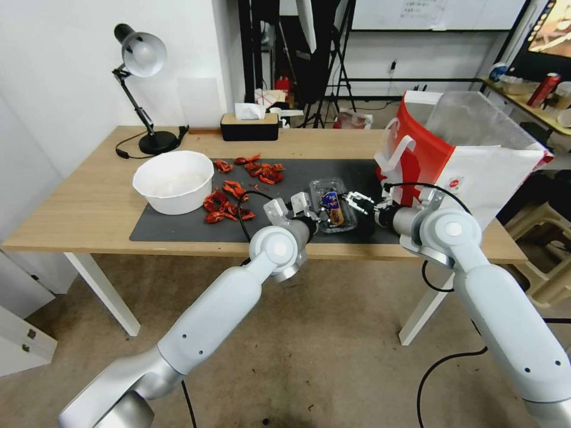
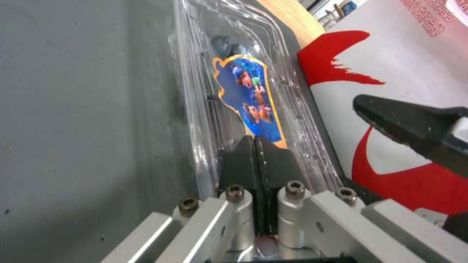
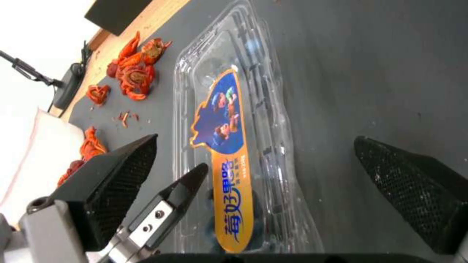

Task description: Close the takeout container lid, then place the container into the takeout bag.

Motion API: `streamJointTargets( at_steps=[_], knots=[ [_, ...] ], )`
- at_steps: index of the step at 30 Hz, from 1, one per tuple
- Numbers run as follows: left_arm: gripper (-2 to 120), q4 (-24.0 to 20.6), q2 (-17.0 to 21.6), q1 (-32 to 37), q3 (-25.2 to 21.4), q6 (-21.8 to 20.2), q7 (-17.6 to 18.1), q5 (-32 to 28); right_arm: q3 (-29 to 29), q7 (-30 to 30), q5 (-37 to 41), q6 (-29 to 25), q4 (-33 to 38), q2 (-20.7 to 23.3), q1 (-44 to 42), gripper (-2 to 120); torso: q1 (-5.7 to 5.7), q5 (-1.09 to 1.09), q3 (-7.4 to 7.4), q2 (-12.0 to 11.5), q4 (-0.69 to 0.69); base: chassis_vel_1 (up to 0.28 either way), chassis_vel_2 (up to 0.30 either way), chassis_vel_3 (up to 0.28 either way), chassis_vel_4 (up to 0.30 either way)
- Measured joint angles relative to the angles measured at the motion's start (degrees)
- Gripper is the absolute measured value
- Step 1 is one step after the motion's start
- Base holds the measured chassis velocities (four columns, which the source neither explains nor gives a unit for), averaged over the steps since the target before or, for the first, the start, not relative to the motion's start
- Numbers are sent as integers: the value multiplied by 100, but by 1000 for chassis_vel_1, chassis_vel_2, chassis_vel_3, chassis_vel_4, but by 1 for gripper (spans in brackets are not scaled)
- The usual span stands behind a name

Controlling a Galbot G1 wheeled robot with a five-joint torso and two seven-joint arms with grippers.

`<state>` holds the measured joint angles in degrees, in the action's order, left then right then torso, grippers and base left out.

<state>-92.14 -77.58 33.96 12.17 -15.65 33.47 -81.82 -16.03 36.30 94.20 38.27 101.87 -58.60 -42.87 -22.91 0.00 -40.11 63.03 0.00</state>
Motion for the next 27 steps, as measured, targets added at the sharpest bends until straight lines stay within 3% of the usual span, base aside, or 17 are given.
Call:
streamJointTargets(
  at_steps=[27],
  knots=[
    [0,-57,0,-23,19,4,-7,-18,217,173,489,317,-404,-140,430,100,0,0,0,0,0,0,0,0,0]
  ],
)
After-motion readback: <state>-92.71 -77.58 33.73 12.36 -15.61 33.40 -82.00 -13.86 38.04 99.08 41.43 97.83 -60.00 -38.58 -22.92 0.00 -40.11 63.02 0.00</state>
